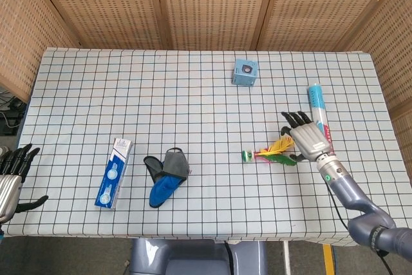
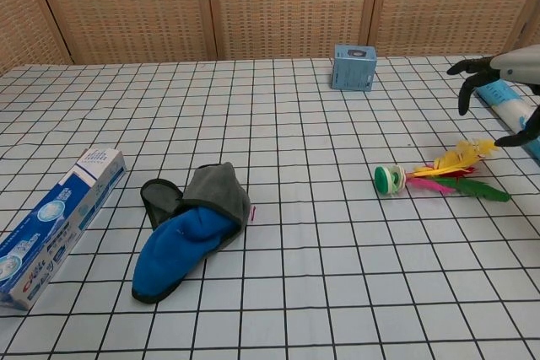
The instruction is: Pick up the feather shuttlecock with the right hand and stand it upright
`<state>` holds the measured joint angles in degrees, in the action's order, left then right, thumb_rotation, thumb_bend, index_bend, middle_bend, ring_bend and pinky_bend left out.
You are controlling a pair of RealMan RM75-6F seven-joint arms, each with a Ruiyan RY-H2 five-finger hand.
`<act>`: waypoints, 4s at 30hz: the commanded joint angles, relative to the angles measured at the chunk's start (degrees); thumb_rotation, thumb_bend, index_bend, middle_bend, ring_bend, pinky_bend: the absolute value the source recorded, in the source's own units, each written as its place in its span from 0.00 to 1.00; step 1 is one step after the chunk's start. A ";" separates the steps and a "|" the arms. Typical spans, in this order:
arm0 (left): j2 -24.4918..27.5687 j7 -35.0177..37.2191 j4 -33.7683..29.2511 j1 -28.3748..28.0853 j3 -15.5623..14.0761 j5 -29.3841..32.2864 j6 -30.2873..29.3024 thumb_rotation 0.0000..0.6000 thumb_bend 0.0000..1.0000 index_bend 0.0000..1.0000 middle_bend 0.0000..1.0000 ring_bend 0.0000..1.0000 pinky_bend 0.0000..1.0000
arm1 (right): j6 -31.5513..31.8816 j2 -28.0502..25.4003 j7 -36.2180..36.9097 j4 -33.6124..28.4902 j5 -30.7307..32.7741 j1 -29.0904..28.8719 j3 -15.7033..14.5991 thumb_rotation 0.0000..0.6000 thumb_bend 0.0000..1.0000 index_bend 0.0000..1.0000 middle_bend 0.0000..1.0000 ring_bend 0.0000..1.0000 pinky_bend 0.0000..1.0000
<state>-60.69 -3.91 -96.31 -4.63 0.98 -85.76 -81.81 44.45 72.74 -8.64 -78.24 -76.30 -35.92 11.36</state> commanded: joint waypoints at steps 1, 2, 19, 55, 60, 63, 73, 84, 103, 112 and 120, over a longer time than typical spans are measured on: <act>-0.41 -0.74 0.10 -0.38 0.21 0.89 0.76 1.00 0.00 0.00 0.00 0.00 0.00 | -3.46 4.00 -1.76 5.71 1.96 -3.28 -0.50 1.00 0.45 0.39 0.00 0.00 0.00; -0.52 -0.94 0.14 -0.46 0.25 1.15 0.95 1.00 0.00 0.00 0.00 0.00 0.00 | -3.96 4.60 -2.00 6.74 2.30 -3.74 -0.61 1.00 0.48 0.40 0.00 0.00 0.00; -1.17 -2.62 0.05 -1.10 0.53 3.19 1.98 1.00 0.00 0.00 0.00 0.00 0.00 | -6.77 7.29 -3.51 11.50 5.02 -6.40 -3.38 1.00 0.55 0.44 0.00 0.00 0.00; -1.18 -3.12 -0.58 -0.99 -0.40 1.95 1.06 1.00 0.00 0.00 0.00 0.00 0.00 | -1.07 4.72 -2.04 9.77 4.39 -5.26 -5.31 1.00 0.63 0.78 0.00 0.00 0.00; -1.01 -2.77 -0.69 -0.94 -0.47 1.61 0.81 1.00 0.00 0.00 0.00 0.00 0.00 | 2.11 2.67 -0.32 6.86 2.34 -4.63 -4.80 1.00 0.63 0.78 0.00 0.00 0.00; -0.90 -2.53 -0.71 -0.96 -0.56 1.40 0.80 1.00 0.00 0.00 0.00 0.00 0.00 | 5.13 1.00 0.40 4.76 0.72 -4.43 -3.83 1.00 0.63 0.79 0.02 0.00 0.00; -0.38 -1.57 -0.85 -0.75 -0.81 0.61 0.25 1.00 0.00 0.00 0.00 0.00 0.00 | 9.46 -3.56 -2.40 -1.78 0.77 -4.95 -0.64 1.00 0.63 0.80 0.04 0.00 0.00; -0.21 -1.11 -0.72 -0.77 -0.82 0.56 0.27 1.00 0.00 0.00 0.00 0.00 0.00 | 11.84 -0.71 -7.57 -0.83 1.38 -5.00 -1.10 1.00 0.64 0.81 0.06 0.00 0.00; 0.13 -0.52 -0.84 -0.69 -1.09 -0.01 0.10 1.00 0.00 0.00 0.00 0.00 0.00 | 14.65 -0.78 -7.39 -5.22 0.39 -3.81 -1.35 1.00 0.12 0.00 0.00 0.00 0.00; 0.90 1.20 -1.06 0.27 -1.27 -2.02 -2.59 1.00 0.00 0.00 0.00 0.00 0.00 | 28.74 -9.70 -1.60 -15.73 -3.47 5.74 -1.99 1.00 0.00 0.00 0.00 0.00 0.00; 0.44 4.67 1.82 0.34 -1.68 -4.40 -3.64 1.00 0.00 0.00 0.00 0.00 0.00 | 40.76 -11.07 4.79 -14.54 -9.40 17.34 -8.14 1.00 0.00 0.00 0.00 0.00 0.00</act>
<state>-60.12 0.08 -94.94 -4.29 -0.63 -89.59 -85.07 82.21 61.96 -5.62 -93.95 -83.41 -21.69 5.63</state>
